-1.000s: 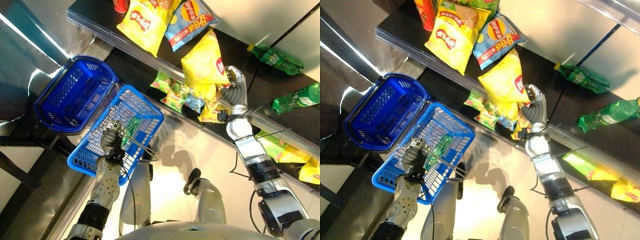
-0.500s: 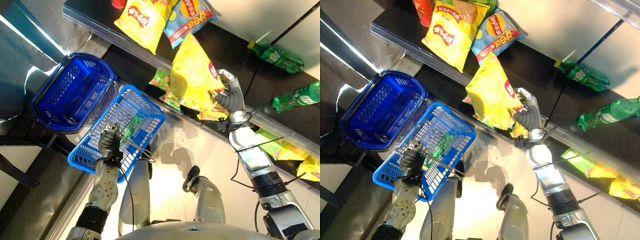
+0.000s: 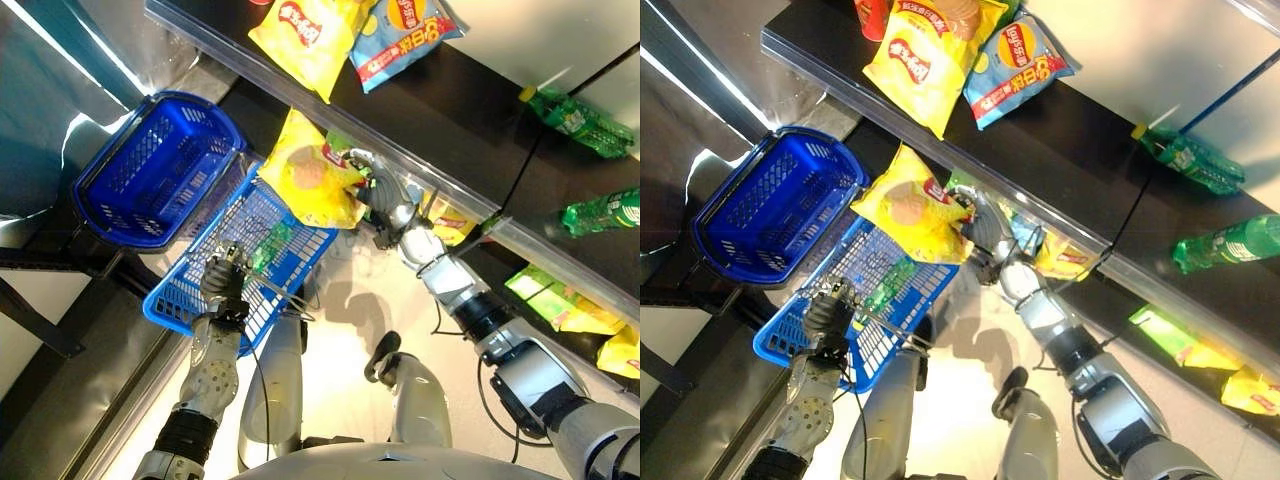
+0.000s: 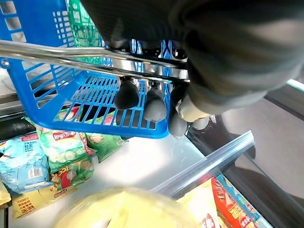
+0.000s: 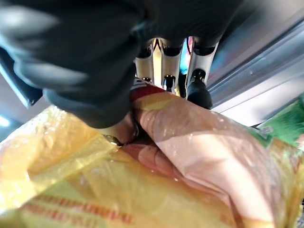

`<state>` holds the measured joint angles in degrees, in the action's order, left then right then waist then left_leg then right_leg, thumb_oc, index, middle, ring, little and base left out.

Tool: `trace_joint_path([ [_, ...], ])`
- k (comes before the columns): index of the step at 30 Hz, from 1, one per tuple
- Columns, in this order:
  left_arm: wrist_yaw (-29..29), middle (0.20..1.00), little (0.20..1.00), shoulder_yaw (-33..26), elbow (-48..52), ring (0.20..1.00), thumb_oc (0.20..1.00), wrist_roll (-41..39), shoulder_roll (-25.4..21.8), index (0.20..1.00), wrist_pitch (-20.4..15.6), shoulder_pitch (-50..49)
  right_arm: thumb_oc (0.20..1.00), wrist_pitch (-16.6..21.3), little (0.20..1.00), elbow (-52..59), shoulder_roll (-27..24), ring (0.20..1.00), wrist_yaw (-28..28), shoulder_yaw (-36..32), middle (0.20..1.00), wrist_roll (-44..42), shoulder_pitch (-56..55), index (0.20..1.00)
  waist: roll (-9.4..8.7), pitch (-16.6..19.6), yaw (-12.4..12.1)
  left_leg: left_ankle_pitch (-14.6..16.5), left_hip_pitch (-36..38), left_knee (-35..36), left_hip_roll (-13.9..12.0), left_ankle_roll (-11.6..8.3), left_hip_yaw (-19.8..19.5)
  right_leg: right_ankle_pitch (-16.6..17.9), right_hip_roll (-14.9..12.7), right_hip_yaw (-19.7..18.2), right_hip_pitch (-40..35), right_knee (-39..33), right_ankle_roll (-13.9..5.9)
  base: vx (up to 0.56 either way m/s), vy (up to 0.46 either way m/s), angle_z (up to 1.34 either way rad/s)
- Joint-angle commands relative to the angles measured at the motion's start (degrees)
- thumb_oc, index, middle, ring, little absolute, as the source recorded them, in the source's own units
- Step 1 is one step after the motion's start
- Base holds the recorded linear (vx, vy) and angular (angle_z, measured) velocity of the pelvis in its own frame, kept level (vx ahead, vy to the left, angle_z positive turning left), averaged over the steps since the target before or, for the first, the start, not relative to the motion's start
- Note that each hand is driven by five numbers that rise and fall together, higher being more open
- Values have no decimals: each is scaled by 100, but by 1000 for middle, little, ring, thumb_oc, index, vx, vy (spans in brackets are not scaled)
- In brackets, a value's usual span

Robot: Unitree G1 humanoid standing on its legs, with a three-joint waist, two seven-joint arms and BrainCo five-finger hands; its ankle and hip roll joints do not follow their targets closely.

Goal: Pick up the snacks into the basket

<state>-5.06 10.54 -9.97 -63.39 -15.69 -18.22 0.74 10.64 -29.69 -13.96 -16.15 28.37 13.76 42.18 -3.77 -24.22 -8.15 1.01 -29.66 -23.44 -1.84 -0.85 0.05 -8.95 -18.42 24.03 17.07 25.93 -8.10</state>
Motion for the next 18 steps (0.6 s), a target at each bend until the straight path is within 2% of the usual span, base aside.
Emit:
trace_joint_path([
  [1, 543, 200, 200, 133, 1400, 200, 200, 189, -108, 200, -553, 283, 200, 101, 200, -235, 147, 200, -131, 177, 200, 184, 563, 200, 153, 270, -191, 335, 229, -26, 126, 206, -77, 754, -4, 10, 125, 149, -74, -17, -13, 8],
  [3, 571, 200, 200, 194, 1457, 200, 200, 168, -144, 200, -548, 297, 200, 23, 200, -758, 362, 200, -147, 289, 200, 254, 819, 200, 161, 266, -257, 317, 216, -9, 143, 208, -96, 765, 2, 20, 126, 136, -71, -21, -15, 8],
  [4, 629, 200, 200, 270, 1506, 200, 200, 115, -175, 200, -543, 303, 200, -52, 200, -1384, 597, 200, -195, 379, 200, 338, 1107, 200, 190, 257, -331, 303, 202, 3, 166, 212, -132, 762, 3, 31, 135, 151, -66, 44, -33, 10],
  [5, 658, 200, 200, 309, 1545, 200, 200, 104, -204, 200, -535, 299, 200, -96, 200, -1672, 707, 200, -178, 425, 200, 372, 1215, 200, 198, 253, -361, 473, 248, -57, 166, 172, -171, 637, 6, -25, 99, 229, -145, 42, -27, 10],
  [7, 674, 200, 200, 335, 1563, 200, 200, 77, -229, 200, -513, 300, 200, -126, 200, -1924, 822, 200, -195, 486, 200, 443, 1354, 200, 204, 239, -389, 477, 239, -75, 177, 173, -180, 631, 1, -20, 100, 253, -142, 19, -11, 15],
  [11, 784, 200, 200, 571, 1724, 200, 200, 9, -357, 200, -456, 328, 200, -253, 200, -3320, 1300, 200, -196, 529, 200, 388, 1752, 200, 282, 215, -554, 427, 199, -34, 228, 165, -253, 631, -13, 66, 83, 246, -137, -15, -16, 18],
  [18, 860, 200, 200, 829, 1805, 200, 200, -16, -429, 200, -386, 537, 200, -353, 200, -4192, 1507, 200, -102, 440, 200, 299, 1809, 200, 402, 172, -732, 363, 167, 12, 302, 160, -372, 627, -40, 177, 65, 282, -157, 1, -9, 14],
])
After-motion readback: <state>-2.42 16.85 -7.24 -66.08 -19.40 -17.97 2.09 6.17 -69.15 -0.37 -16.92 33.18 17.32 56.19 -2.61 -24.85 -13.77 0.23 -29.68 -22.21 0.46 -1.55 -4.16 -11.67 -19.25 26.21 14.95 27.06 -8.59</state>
